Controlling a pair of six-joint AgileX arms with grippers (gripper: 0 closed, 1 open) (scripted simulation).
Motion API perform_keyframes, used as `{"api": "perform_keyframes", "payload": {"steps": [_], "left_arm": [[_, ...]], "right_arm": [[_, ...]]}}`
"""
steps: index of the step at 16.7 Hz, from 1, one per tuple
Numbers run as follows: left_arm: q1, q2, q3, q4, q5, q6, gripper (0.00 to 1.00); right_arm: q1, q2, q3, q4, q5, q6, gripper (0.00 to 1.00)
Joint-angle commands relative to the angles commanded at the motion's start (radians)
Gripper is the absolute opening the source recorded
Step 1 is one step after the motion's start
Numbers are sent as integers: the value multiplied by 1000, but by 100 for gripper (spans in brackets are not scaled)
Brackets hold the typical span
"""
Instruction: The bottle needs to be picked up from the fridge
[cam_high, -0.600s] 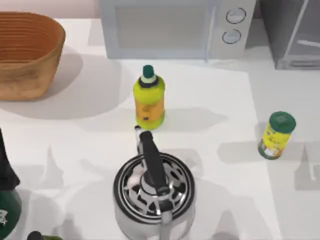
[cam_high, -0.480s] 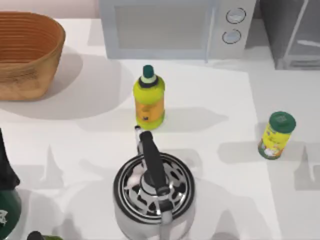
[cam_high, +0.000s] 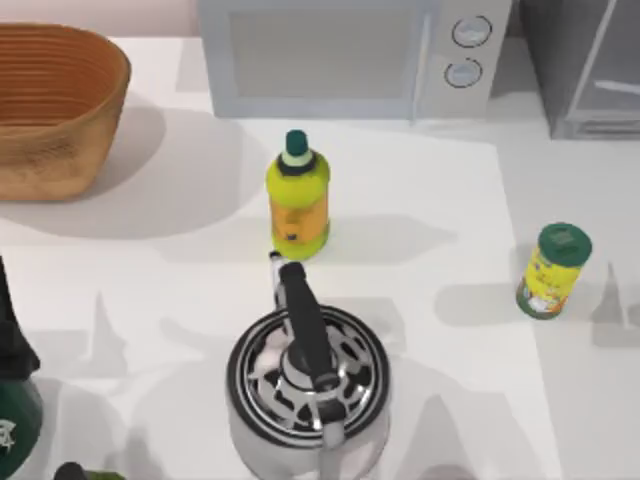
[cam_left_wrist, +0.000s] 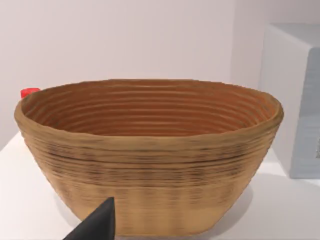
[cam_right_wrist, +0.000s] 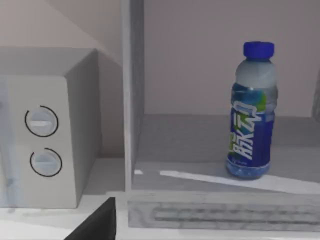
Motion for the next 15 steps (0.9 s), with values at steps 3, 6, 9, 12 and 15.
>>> {"api": "perform_keyframes", "payload": {"steps": [3, 6, 9, 12, 15], "left_arm": [[0, 0, 0, 0, 0, 0, 100], [0, 0, 0, 0, 0, 0, 100], [0, 0, 0, 0, 0, 0, 100], [0, 0, 0, 0, 0, 0, 100], [0, 0, 0, 0, 0, 0, 100]], "right_arm": [[-83, 300, 25, 263, -80, 3, 100], [-170, 627, 47, 529, -162, 8, 100], [-252, 922, 69, 771, -239, 13, 100], [-323, 1153, 93, 979, -305, 17, 100], [-377, 1317, 116, 1145, -354, 19, 100]]}}
